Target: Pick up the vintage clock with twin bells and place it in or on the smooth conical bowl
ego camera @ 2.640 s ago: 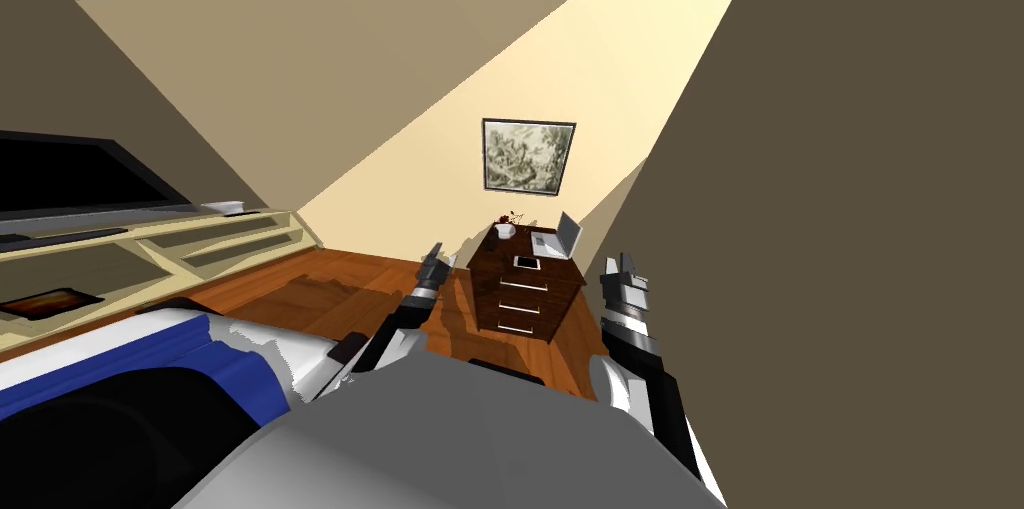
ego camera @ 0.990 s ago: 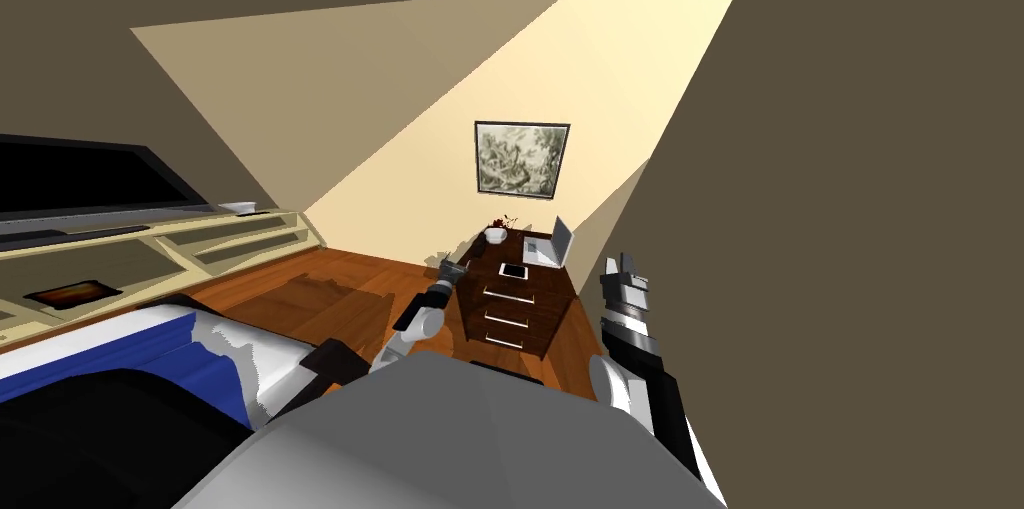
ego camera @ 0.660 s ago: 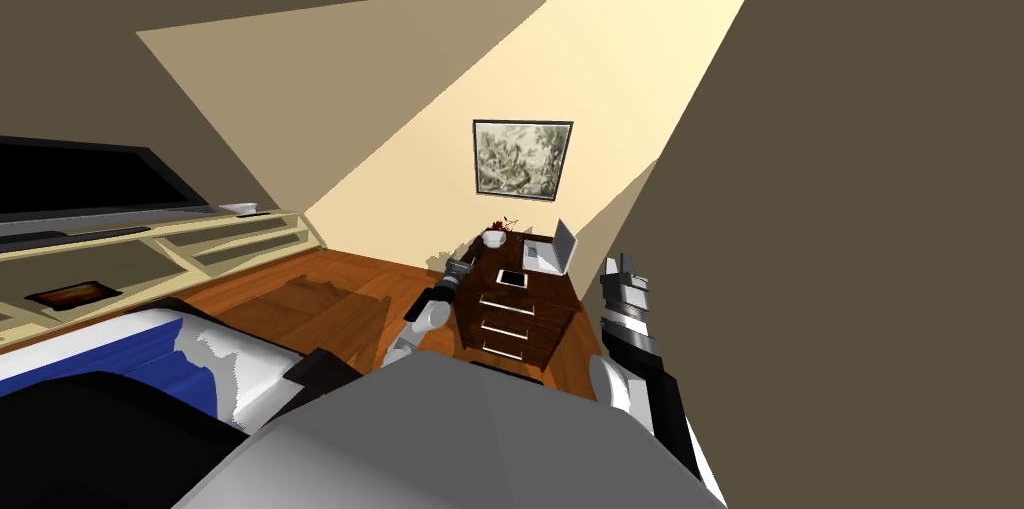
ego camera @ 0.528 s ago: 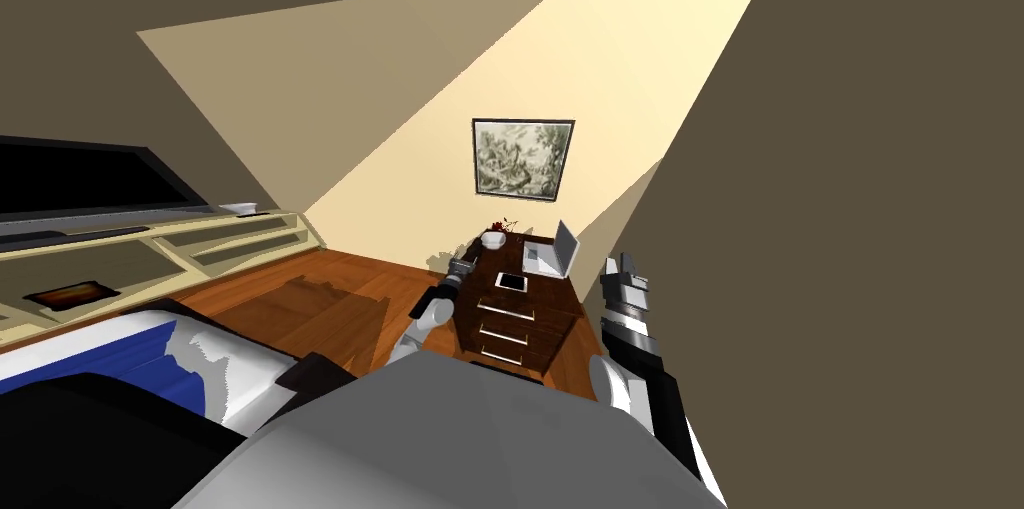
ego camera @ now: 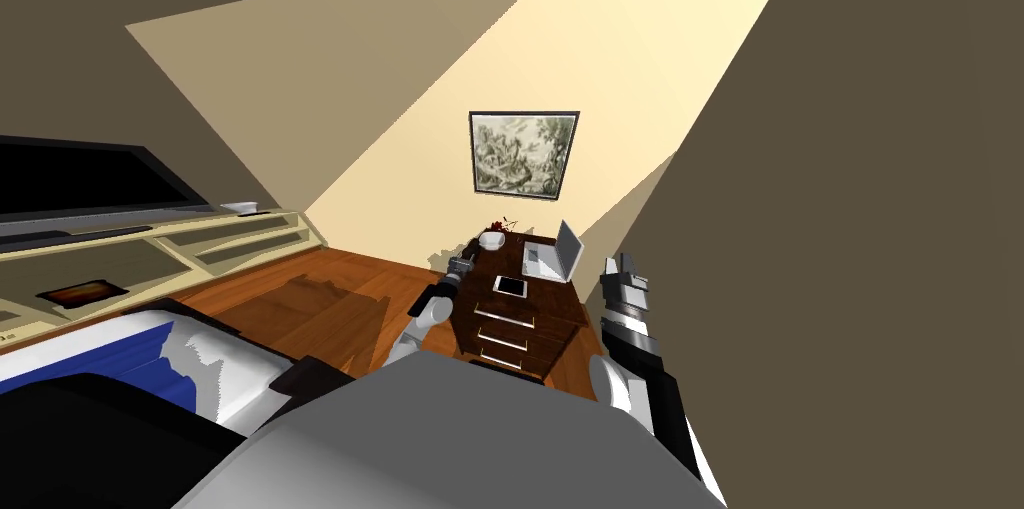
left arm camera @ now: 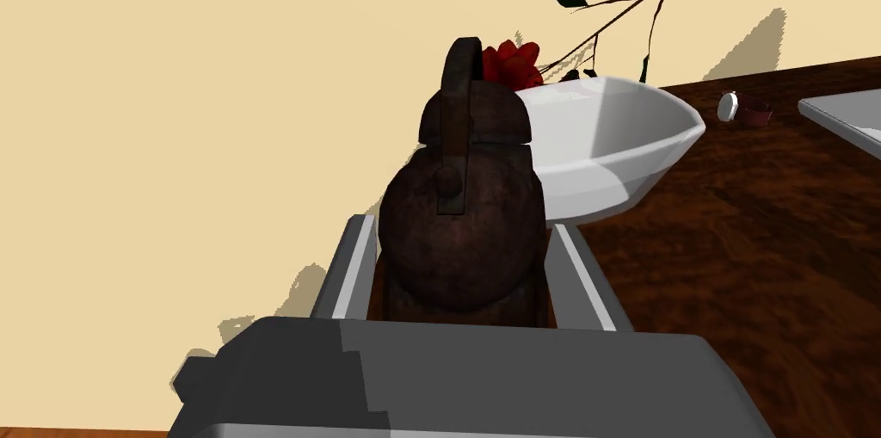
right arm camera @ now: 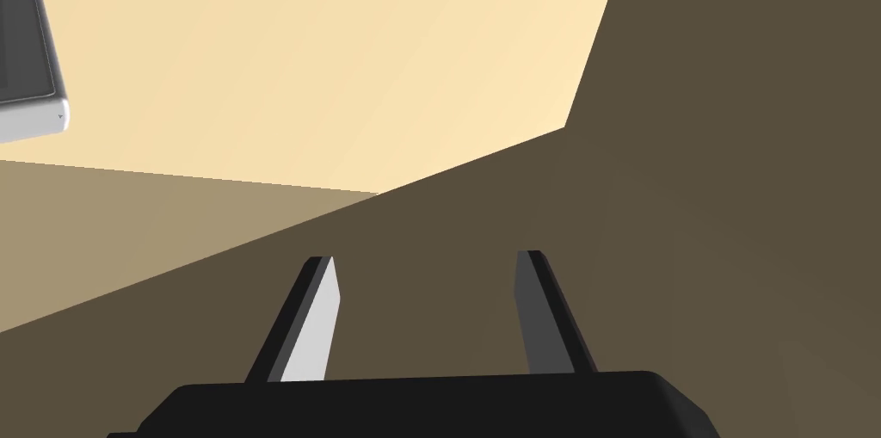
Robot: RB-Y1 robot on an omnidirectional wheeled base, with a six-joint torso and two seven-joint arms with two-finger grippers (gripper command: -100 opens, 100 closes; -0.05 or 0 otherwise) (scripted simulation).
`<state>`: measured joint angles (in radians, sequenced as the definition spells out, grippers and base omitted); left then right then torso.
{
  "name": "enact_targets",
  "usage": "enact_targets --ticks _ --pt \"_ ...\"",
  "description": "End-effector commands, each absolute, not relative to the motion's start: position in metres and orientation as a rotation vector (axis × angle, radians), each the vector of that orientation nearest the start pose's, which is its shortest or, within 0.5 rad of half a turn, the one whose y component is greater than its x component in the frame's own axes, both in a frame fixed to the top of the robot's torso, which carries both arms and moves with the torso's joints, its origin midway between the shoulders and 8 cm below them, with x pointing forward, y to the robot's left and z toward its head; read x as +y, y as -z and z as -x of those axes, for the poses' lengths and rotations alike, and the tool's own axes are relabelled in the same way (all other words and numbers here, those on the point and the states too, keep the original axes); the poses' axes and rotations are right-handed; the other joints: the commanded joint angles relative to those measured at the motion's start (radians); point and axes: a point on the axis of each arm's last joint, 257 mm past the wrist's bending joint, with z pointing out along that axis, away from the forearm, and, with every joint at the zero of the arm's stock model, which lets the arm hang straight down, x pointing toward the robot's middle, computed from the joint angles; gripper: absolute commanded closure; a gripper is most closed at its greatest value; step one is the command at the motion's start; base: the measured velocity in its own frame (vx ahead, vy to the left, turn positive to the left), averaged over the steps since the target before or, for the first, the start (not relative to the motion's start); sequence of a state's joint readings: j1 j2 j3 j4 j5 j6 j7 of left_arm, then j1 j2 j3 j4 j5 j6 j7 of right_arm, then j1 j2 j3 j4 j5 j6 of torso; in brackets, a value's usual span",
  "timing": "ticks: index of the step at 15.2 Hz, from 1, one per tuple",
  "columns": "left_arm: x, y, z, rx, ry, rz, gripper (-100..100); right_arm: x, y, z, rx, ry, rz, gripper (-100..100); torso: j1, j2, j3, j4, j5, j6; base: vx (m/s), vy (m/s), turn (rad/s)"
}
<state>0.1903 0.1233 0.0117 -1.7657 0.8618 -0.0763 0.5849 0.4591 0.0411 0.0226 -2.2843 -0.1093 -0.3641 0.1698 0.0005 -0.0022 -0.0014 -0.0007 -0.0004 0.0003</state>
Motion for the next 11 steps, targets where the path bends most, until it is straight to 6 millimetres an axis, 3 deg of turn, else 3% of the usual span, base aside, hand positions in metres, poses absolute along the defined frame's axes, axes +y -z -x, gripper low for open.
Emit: enact_targets --ticks 1,3,7,11 --pt "0.298 0.203 -0.491 0.146 2.096 1.974 100 -0.284 -0.013 -0.367 0.635 -1.239 -0.765 0 0.000 0.000 0.000 0.000 0.000 0.000 0.000 0.000 0.000" --pt "0.300 0.204 -0.501 0.156 2.089 1.978 100 -0.284 -0.013 -0.367 0.635 -1.239 -0.765 0 0.000 0.000 0.000 0.000 0.000 0.000 -0.041 0.001 -0.024" --pt "0.306 0.207 -0.524 0.174 2.071 1.989 100 -0.284 -0.013 -0.368 0.635 -1.239 -0.765 0 -0.001 0.010 0.002 -0.005 0.004 0.002 -0.174 -0.003 -0.076" --pt "0.311 0.210 -0.538 0.181 2.055 2.001 100 -0.284 -0.013 -0.367 0.635 -1.239 -0.765 0 0.000 0.009 0.000 -0.009 0.006 0.000 -0.097 0.000 -0.034"
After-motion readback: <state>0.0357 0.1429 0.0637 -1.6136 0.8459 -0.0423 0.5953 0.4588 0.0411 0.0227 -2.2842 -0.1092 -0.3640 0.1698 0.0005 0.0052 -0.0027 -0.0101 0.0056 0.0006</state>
